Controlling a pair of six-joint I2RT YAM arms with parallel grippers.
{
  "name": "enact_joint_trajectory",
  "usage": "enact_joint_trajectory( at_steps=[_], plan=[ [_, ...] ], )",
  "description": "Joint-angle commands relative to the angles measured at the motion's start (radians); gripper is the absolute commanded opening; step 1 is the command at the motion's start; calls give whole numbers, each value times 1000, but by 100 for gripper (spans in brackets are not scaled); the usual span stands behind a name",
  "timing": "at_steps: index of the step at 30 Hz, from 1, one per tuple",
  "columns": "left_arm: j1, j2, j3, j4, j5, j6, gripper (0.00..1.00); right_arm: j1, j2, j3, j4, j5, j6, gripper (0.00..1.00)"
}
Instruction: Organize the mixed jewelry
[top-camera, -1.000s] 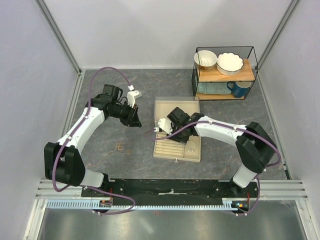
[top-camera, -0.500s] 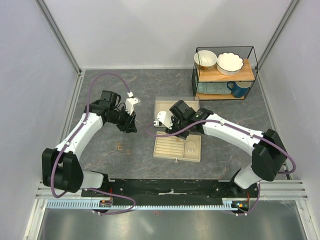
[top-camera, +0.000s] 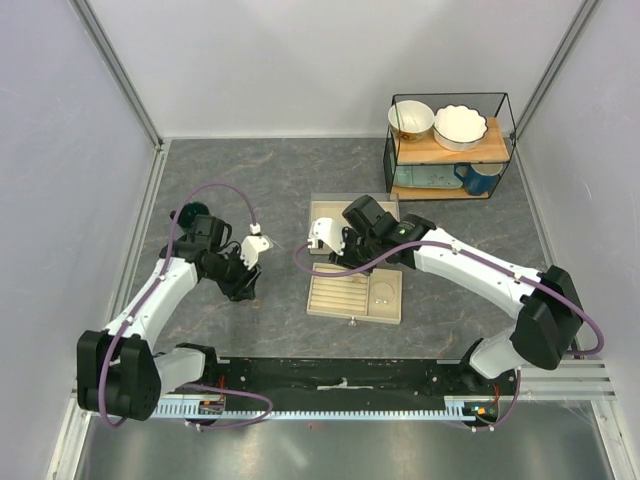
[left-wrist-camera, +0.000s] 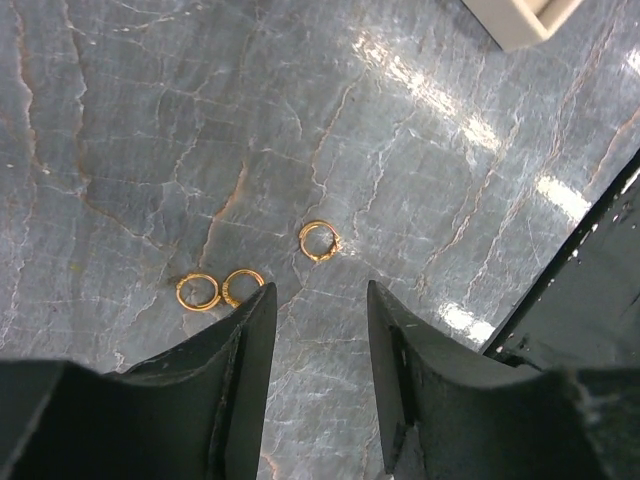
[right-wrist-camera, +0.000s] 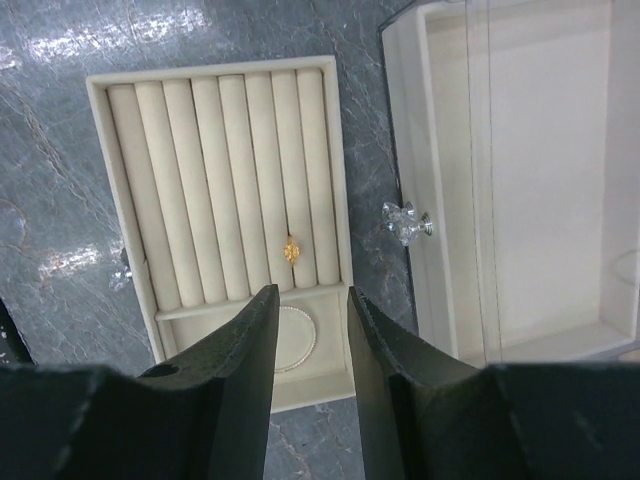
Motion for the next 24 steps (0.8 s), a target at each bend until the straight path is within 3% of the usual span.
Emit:
enact_joint_trajectory(
  at_steps=[1, 5, 14, 24],
  plan=[
    [-2, -44, -46, 23, 35, 116, 48, 8, -14, 0, 47, -29, -10, 41],
    [-8, -66, -72, 49, 33, 156, 43, 8, -15, -14, 58, -32, -13, 41],
    [-73, -112, -135, 102, 33, 379, 44, 10, -9, -29, 63, -35, -7, 40],
    [-93, -107, -199, 70, 61, 734, 42, 8, -15, -59, 66, -28, -13, 39]
  ],
)
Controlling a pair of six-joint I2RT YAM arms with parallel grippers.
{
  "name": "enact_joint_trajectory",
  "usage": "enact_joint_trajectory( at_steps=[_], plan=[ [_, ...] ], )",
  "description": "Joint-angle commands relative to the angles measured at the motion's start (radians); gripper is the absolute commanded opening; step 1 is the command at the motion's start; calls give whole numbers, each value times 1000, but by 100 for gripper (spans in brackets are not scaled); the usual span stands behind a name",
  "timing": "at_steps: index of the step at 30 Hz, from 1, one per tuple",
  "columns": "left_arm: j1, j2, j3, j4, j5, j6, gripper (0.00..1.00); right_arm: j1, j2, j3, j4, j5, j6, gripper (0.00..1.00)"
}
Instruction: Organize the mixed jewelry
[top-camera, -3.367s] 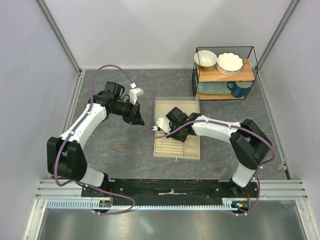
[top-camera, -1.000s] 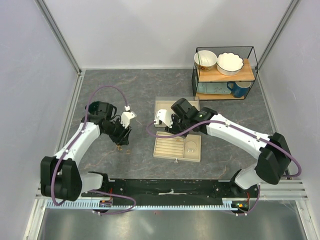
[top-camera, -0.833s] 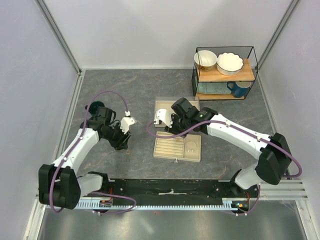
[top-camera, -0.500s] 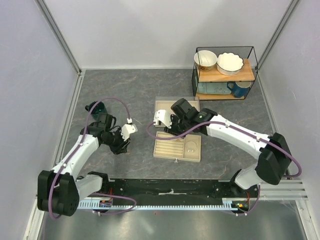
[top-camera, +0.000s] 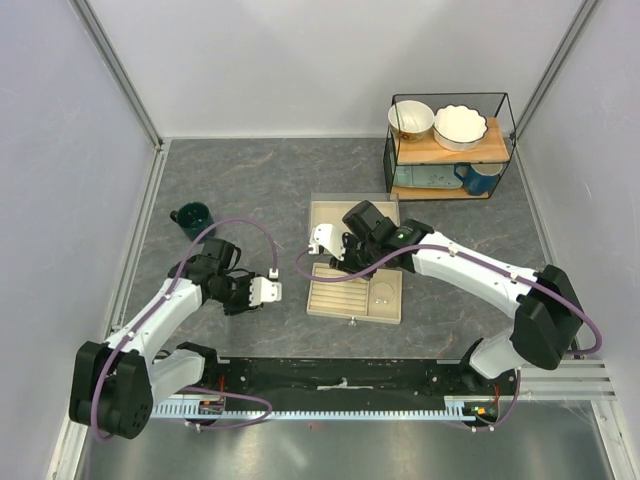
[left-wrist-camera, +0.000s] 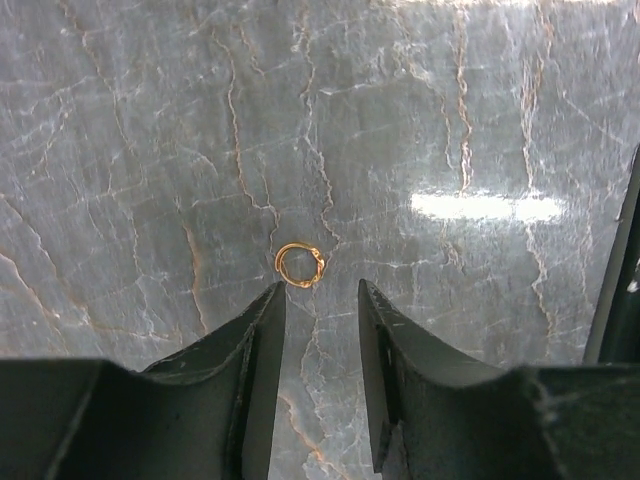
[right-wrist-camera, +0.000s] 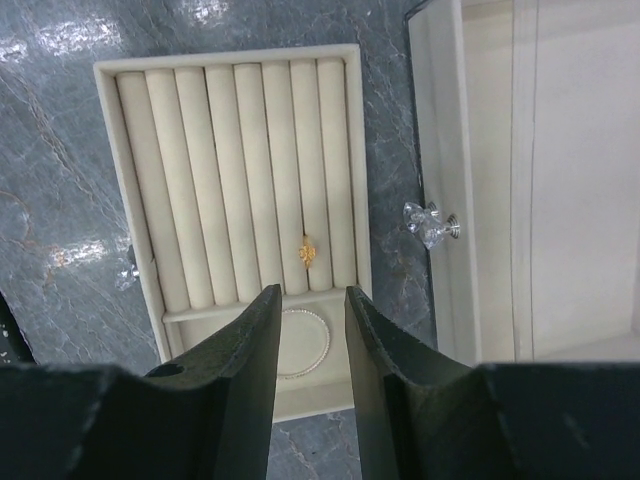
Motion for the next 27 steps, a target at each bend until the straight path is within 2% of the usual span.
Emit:
enact_joint_trajectory(
  at_steps=[1, 6, 19, 27],
  plan=[
    [-3, -1, -14, -6, 44, 227, 42, 3, -17, -12, 27, -9, -12, 40],
    [-2, 0, -32, -7, 60, 316, 40, 3, -16, -23, 28, -8, -12, 39],
    [-3, 51, -63, 59, 18, 338, 33, 3, -16, -27, 30, -6, -15, 38],
    [-3, 77, -60, 87, 6, 342, 33, 3, -19, -34, 30, -4, -13, 38]
  ],
)
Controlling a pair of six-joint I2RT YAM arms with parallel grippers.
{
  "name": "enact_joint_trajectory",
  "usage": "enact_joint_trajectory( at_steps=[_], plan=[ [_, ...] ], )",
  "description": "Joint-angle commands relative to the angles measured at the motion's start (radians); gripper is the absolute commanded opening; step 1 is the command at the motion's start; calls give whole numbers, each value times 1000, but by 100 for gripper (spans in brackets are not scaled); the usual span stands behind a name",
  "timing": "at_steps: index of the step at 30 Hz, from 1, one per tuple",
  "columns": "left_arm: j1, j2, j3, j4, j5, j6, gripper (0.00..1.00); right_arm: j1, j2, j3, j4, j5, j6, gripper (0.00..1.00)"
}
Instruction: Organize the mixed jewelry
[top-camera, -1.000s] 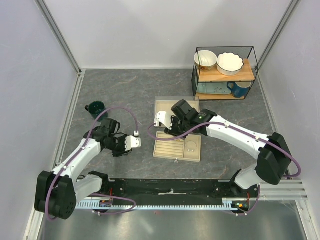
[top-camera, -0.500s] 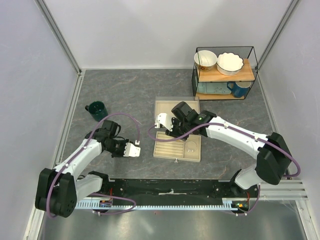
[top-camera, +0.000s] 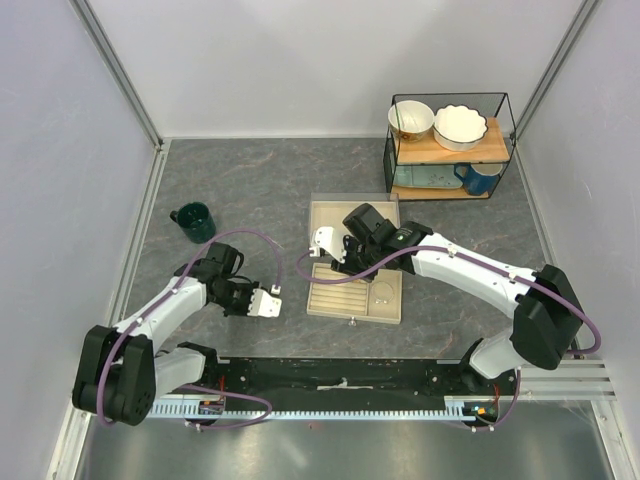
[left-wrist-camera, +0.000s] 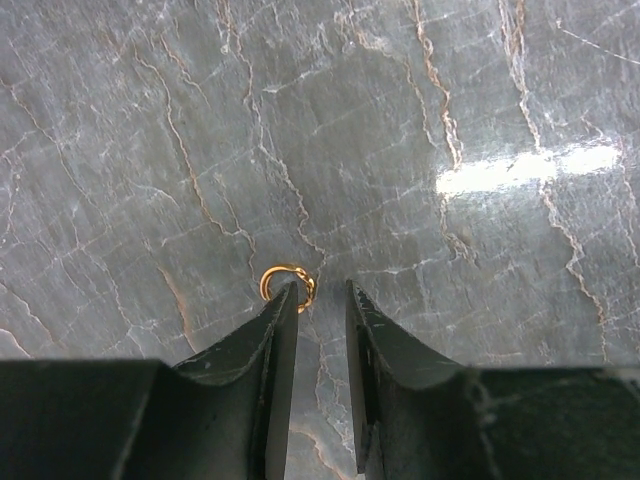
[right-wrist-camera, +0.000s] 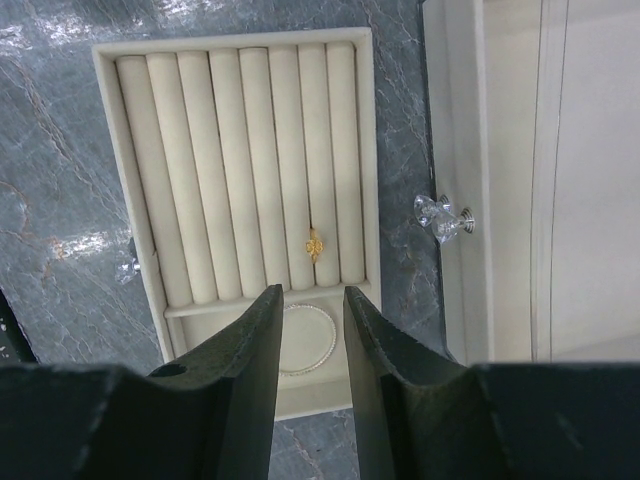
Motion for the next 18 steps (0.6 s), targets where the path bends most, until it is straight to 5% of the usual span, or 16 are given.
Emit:
enact_joint_trajectory(
  at_steps=[1, 18],
  plan=[
    [-3, 7, 2, 49, 1, 52, 33, 3, -20, -9, 28, -5, -8, 38],
    [-2, 56, 0, 39, -47, 89, 32, 3, -33, -28, 28, 10, -14, 38]
  ],
)
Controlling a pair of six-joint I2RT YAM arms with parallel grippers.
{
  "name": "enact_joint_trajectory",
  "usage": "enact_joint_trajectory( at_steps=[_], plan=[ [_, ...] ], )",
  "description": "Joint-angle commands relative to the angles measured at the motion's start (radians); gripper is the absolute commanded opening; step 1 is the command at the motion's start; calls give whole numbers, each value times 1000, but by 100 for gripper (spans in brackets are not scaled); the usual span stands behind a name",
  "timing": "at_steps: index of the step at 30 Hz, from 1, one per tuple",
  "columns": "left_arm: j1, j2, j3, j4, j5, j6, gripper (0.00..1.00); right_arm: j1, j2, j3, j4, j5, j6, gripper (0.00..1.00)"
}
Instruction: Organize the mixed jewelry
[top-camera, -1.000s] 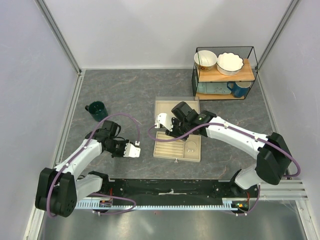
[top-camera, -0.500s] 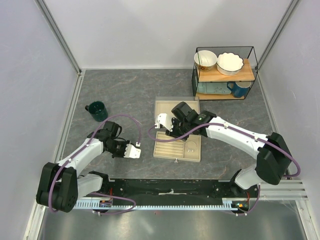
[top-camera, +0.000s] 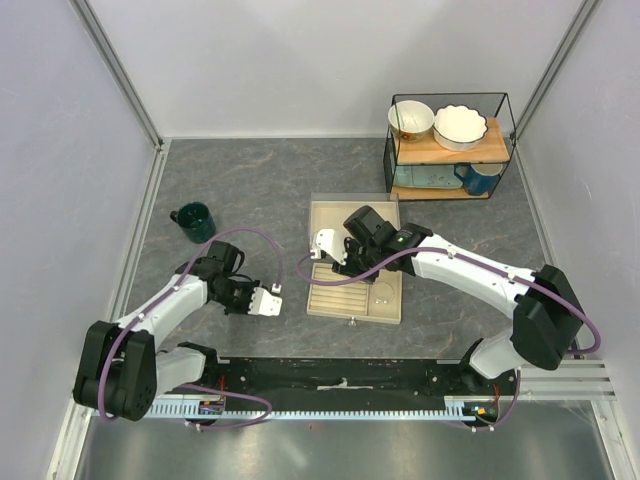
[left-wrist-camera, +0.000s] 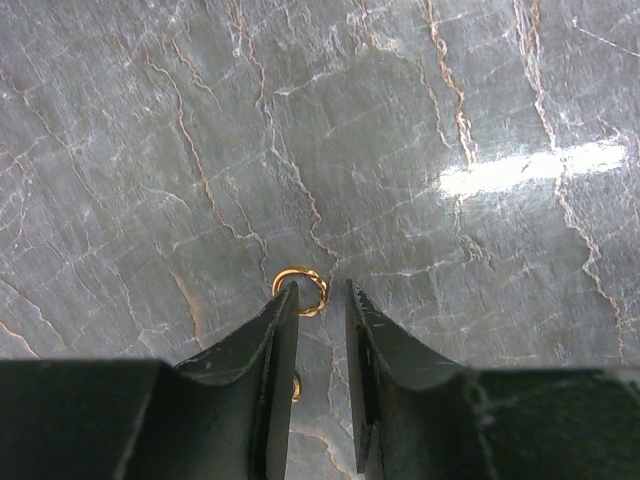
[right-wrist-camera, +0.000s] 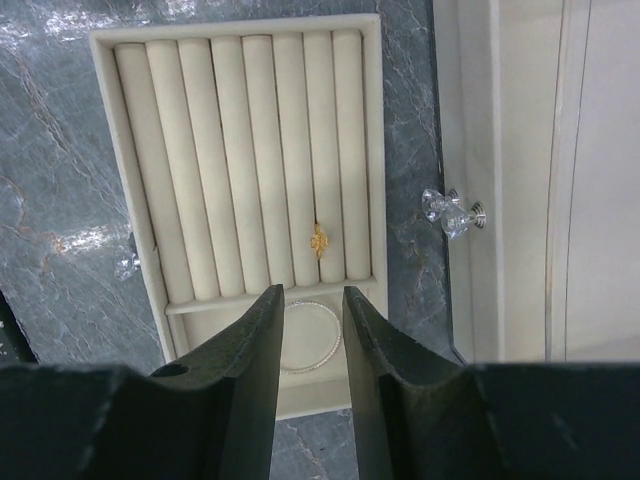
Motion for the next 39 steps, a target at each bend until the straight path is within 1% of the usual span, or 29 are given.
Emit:
enact_joint_trajectory(
  at_steps=[1, 13, 23, 29, 35, 39],
  plan=[
    [-3, 37, -5, 10, -47, 86, 32, 3, -29, -4, 21, 10, -16, 38],
    [-3, 89, -1, -13, -99, 123, 31, 2, -32, -10, 23, 13, -17, 37],
    [-3, 73, -28, -17, -144, 128, 30, 2, -30, -15, 29, 15, -20, 37],
    [-3, 44, -40, -20, -145, 122, 29, 2, -38, -23, 26, 21, -25, 37],
    [-2, 23, -53, -39, -150, 123, 28, 3, -38, -26, 28, 21, -25, 37],
    [-3, 43, -33, -84, -150, 128, 28, 2, -38, -24, 26, 19, -23, 37]
  ],
)
